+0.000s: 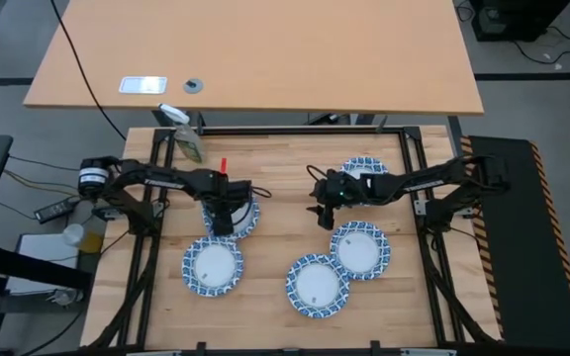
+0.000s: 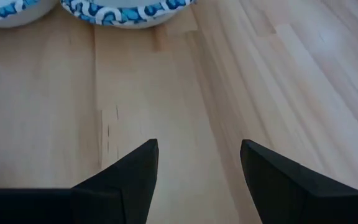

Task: Nest bowls inside each other
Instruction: Adjust the white bowl

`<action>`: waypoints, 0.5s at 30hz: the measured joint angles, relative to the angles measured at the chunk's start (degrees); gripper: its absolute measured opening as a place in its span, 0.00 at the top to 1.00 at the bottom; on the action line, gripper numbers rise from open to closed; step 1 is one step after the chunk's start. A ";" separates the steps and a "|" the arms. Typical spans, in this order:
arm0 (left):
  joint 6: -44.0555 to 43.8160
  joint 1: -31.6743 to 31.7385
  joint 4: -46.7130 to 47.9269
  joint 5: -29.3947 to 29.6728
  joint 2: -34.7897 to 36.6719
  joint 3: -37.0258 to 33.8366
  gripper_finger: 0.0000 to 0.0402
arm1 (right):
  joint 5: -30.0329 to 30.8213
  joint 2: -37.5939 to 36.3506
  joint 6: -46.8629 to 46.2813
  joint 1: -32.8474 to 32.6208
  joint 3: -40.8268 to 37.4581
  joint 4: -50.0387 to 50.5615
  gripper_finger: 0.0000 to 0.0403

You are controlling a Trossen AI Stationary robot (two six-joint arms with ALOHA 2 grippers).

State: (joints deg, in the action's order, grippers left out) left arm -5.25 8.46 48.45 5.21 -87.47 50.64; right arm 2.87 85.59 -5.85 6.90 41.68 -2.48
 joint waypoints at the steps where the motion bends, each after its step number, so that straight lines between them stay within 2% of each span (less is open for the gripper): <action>1: -0.56 -0.06 0.56 0.91 0.23 0.33 0.48 | 0.00 -0.03 0.02 0.00 0.36 -0.21 0.42; 5: -0.17 -0.22 4.11 1.98 1.65 3.09 0.46 | -0.08 0.54 0.54 0.02 1.07 -3.18 0.42; 8: -0.46 -1.03 11.14 1.97 3.47 7.03 0.45 | -3.65 3.24 1.18 0.04 1.15 -11.24 0.42; 10: -3.20 -1.97 15.49 1.53 5.19 8.86 0.45 | -6.14 5.98 1.45 0.03 1.56 -15.89 0.42; 15: -15.42 -6.04 18.05 -3.96 11.41 5.39 0.46 | -7.34 12.48 6.23 0.50 8.38 -14.47 0.42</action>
State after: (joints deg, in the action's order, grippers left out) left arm -20.67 2.42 66.50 1.25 -76.06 56.02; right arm -4.47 98.07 0.38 7.39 50.05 -16.95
